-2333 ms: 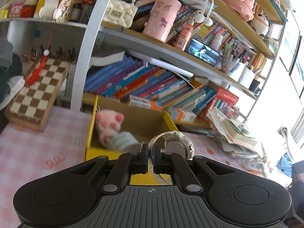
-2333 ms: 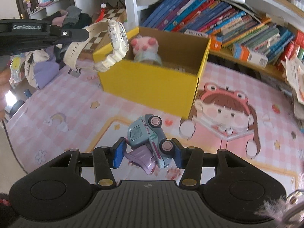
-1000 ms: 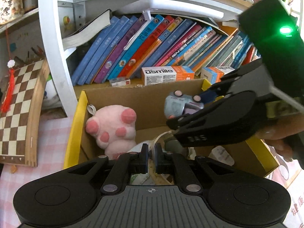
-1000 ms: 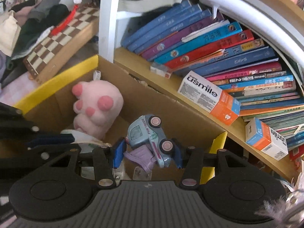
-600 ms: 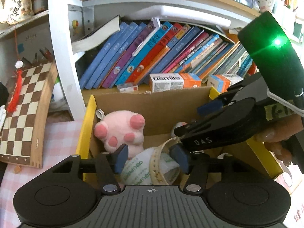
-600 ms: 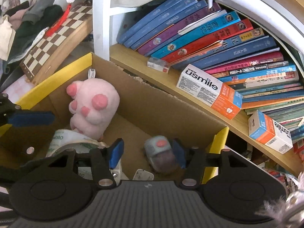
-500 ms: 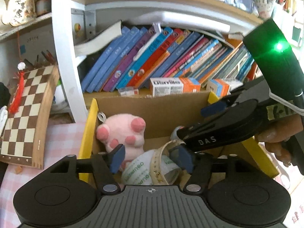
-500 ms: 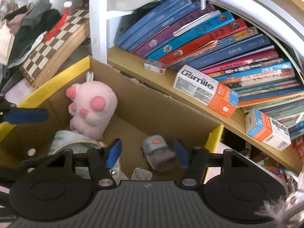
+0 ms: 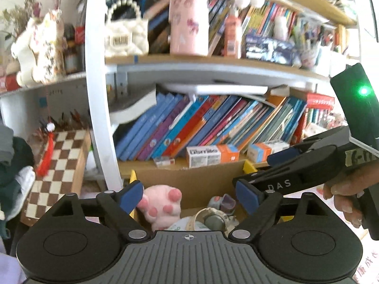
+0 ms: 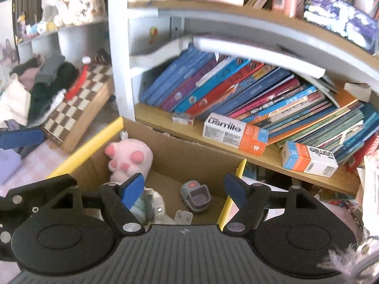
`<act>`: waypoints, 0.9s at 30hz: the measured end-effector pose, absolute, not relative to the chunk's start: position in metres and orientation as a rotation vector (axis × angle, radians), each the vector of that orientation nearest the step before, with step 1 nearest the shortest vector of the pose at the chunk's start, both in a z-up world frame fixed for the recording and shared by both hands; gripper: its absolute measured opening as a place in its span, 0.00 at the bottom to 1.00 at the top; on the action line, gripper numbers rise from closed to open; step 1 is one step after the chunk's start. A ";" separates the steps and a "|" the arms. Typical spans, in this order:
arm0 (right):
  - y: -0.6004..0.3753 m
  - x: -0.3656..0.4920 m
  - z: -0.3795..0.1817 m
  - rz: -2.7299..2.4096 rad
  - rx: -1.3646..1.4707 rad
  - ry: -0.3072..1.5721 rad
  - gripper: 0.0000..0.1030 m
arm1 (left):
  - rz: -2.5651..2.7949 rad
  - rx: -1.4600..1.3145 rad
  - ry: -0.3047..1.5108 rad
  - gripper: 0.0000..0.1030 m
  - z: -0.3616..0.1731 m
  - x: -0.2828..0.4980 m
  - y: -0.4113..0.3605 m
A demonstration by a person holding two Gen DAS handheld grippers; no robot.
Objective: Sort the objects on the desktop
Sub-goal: 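Open the left tool releasing the watch while the right tool drops the car into the box, then withdraw both tools from the box back over the table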
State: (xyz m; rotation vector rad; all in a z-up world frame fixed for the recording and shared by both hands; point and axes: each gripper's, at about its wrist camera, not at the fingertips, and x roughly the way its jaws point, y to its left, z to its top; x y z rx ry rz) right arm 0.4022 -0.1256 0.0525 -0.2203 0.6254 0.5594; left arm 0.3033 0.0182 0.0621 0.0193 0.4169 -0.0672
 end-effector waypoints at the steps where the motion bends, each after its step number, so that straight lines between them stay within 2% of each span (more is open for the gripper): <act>1: -0.128 0.394 0.056 0.560 -0.214 0.615 0.75 | -0.070 0.022 0.408 0.87 0.065 0.297 0.018; 11: -0.152 0.298 0.074 0.554 -0.207 0.538 0.81 | -0.071 0.019 0.440 0.89 0.064 0.223 0.021; 27: -0.180 0.156 0.022 0.443 -0.228 0.606 0.81 | -0.044 0.006 0.569 0.90 0.025 0.110 0.030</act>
